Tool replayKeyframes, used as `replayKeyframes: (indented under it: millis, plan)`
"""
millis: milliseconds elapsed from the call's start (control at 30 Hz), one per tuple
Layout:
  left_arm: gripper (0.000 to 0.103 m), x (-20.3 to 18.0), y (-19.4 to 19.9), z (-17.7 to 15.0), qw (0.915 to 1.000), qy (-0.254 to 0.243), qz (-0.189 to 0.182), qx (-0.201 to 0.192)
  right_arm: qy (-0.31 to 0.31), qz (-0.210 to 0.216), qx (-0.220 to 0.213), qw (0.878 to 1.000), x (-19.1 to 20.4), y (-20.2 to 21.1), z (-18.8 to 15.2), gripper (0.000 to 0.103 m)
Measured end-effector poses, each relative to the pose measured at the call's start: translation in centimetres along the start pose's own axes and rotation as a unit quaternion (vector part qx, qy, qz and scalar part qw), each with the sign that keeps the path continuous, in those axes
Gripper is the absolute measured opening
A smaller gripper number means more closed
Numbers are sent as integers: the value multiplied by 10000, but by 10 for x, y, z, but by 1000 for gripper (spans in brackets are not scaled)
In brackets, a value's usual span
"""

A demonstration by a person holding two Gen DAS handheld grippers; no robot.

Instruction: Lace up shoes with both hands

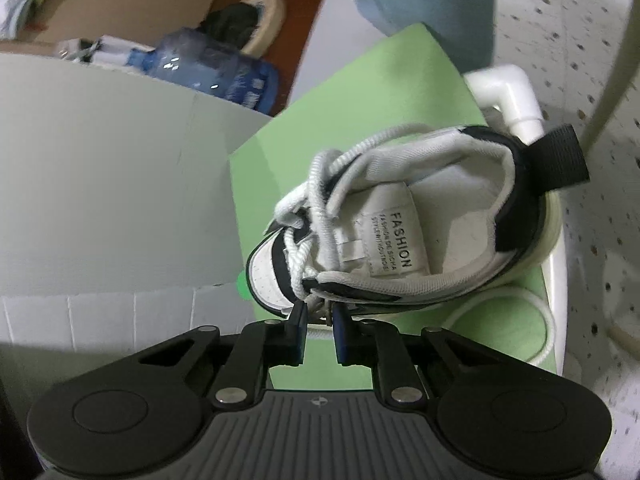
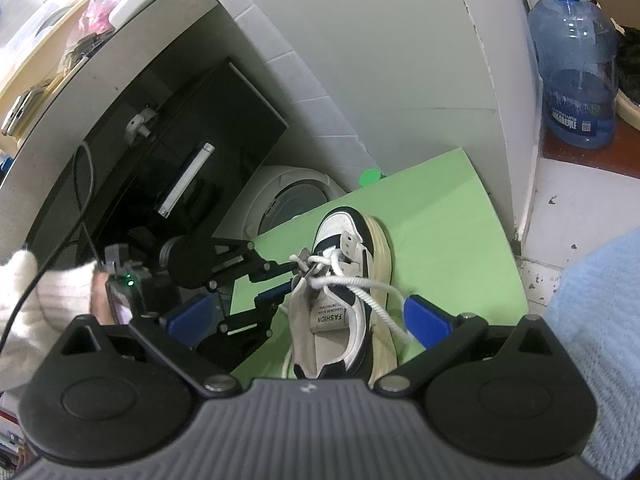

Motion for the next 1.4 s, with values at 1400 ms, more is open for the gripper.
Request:
replayKeyframes:
  millis: [1400]
  plan:
    - [3,31,-35,-72,5000,8289,-2489,-300,231,-625,191,9976,6,-20,-3,78]
Point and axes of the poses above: each gripper's, at about its wrist camera, not at the fingertips, and y roughly against the way its jaws point, x to its left, z to its top, the point moved 6 cm from there along -y, roughly the way its jaws point, and after that the axes turned 13 degrees about x, right-handed, at the moved point
